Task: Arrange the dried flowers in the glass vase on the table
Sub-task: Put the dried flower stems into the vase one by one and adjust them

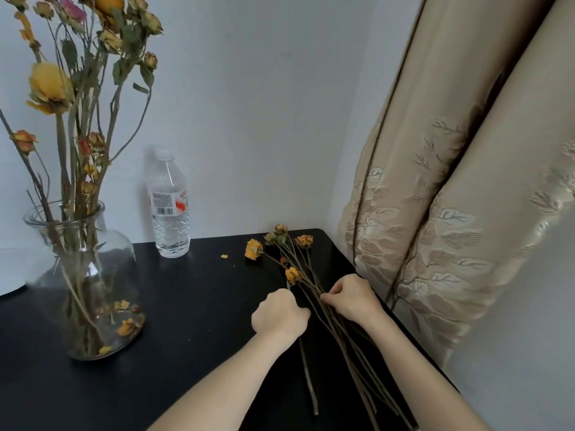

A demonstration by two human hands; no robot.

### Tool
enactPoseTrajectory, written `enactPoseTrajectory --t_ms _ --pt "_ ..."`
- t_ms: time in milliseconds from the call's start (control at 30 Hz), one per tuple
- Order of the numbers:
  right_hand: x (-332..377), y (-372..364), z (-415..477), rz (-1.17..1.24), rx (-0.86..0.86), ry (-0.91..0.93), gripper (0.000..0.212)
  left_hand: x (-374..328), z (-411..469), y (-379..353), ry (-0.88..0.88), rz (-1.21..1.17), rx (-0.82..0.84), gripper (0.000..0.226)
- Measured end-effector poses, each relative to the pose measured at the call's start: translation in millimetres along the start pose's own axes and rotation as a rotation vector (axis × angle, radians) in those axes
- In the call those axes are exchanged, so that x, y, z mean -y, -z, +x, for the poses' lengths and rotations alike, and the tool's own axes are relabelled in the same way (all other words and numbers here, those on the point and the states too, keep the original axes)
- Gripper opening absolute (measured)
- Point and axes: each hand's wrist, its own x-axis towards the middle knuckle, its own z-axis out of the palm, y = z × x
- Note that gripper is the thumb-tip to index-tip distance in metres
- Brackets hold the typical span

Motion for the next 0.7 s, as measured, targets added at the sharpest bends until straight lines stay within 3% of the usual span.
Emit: enactPoseTrajectory --t_ms 367,700 --pt "8.7 2.6 -5.7 0.047 -0.103 0.041 0.029 32.9 -9.8 33.8 0.014 -0.233 0.084 0.035" --pt "26.5 8.8 -7.3 0.109 -0.185 0.074 0.033 78.0 -37.4 77.8 -0.074 -0.271 0.047 0.046"
